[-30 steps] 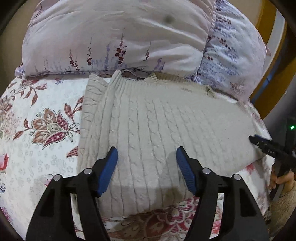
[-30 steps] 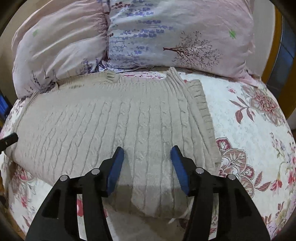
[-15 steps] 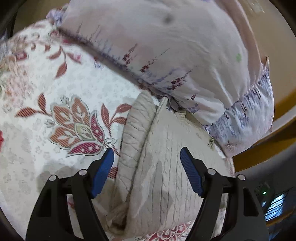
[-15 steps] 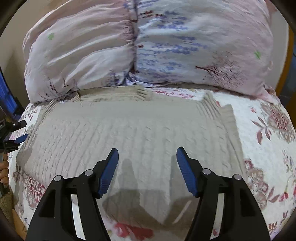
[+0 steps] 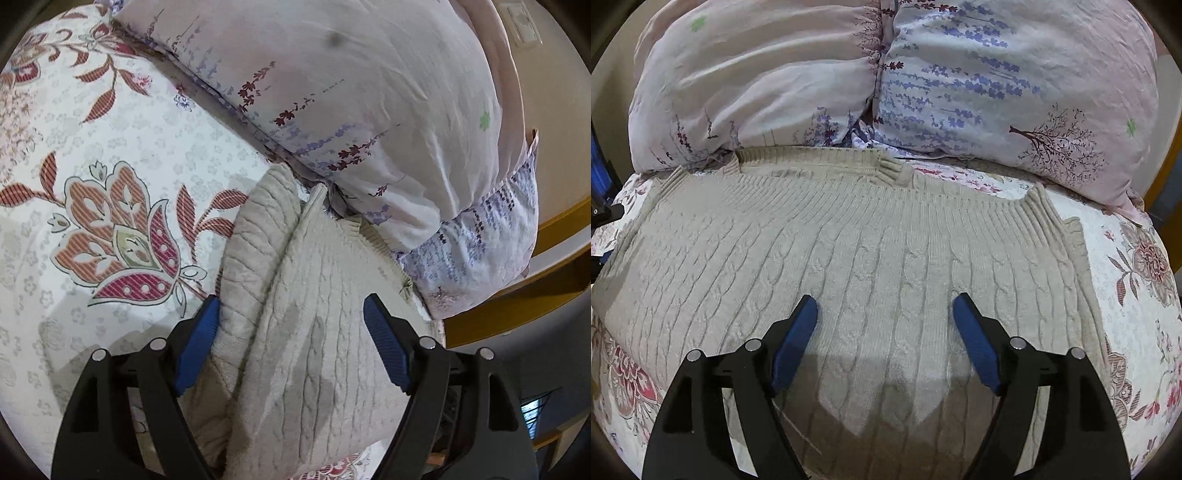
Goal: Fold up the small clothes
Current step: 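Open both grippers and lift them off the sweater, then grasp the sweater side with the left gripper and fold it inward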
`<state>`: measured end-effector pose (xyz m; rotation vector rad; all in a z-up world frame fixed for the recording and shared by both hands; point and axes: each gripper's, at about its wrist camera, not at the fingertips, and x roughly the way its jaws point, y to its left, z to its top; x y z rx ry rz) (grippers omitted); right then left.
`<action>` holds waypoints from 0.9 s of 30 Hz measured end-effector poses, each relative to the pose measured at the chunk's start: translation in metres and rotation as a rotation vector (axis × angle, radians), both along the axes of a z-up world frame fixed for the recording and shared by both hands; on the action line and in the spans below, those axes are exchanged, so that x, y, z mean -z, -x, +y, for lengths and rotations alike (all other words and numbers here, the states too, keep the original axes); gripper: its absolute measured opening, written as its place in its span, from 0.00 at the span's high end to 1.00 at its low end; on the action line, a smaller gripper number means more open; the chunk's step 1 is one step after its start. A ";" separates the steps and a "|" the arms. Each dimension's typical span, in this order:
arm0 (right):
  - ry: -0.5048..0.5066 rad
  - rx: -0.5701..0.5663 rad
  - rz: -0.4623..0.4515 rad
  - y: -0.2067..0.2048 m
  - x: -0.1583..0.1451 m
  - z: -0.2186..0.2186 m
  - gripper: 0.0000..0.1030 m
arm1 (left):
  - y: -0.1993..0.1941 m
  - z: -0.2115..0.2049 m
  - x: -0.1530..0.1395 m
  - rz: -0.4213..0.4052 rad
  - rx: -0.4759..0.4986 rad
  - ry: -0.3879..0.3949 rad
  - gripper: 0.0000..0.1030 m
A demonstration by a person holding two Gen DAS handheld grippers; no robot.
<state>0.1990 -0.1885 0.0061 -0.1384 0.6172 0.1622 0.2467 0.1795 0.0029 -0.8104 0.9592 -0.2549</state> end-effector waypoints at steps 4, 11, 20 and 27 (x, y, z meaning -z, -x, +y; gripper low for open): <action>-0.004 0.000 -0.002 0.000 0.001 -0.001 0.24 | 0.000 0.002 0.001 0.000 -0.005 0.022 0.25; -0.003 -0.003 -0.004 0.000 0.001 0.000 0.24 | 0.000 -0.007 0.004 0.015 0.024 0.045 0.41; -0.004 -0.004 -0.009 0.000 0.001 0.000 0.24 | -0.001 -0.005 0.009 0.055 0.015 0.043 0.77; -0.003 -0.008 -0.008 -0.001 0.001 0.001 0.24 | -0.002 -0.028 -0.036 -0.070 0.062 0.058 0.82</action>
